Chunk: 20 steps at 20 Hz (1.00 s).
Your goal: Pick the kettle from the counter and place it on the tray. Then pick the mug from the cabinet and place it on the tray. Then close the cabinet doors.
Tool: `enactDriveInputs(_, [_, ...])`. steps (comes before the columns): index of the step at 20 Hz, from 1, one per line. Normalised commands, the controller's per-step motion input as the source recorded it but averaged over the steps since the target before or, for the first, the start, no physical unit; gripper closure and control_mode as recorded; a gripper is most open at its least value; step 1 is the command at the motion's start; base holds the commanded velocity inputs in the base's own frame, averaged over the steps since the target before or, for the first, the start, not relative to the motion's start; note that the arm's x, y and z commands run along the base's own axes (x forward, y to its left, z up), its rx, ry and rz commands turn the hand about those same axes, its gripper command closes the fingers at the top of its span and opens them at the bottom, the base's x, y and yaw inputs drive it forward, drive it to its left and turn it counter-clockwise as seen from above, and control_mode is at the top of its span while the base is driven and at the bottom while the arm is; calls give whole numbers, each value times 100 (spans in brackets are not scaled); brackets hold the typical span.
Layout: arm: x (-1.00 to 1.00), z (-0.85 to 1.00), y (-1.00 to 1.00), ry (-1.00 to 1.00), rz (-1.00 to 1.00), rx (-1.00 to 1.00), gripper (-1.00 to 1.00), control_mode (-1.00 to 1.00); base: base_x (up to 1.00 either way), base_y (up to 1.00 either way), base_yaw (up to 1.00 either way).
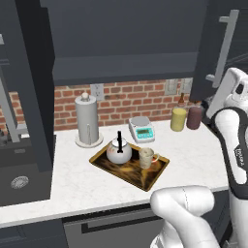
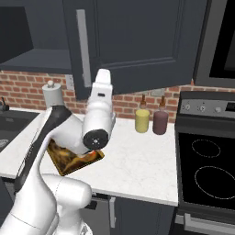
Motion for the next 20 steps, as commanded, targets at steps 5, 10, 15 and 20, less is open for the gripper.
enactDriveInputs(5, [98,38,1,41,-22,2,-100,-100,0,0,0])
enactDriveInputs(10, [100,18,-21,38,-9,6,-100,-100,0,0,0])
enactDriveInputs(15, [92,0,-39,27,0,10,-100,-100,0,0,0])
enactDriveInputs(20, [64,-13,-41,8,0,9,-100,-100,0,0,0])
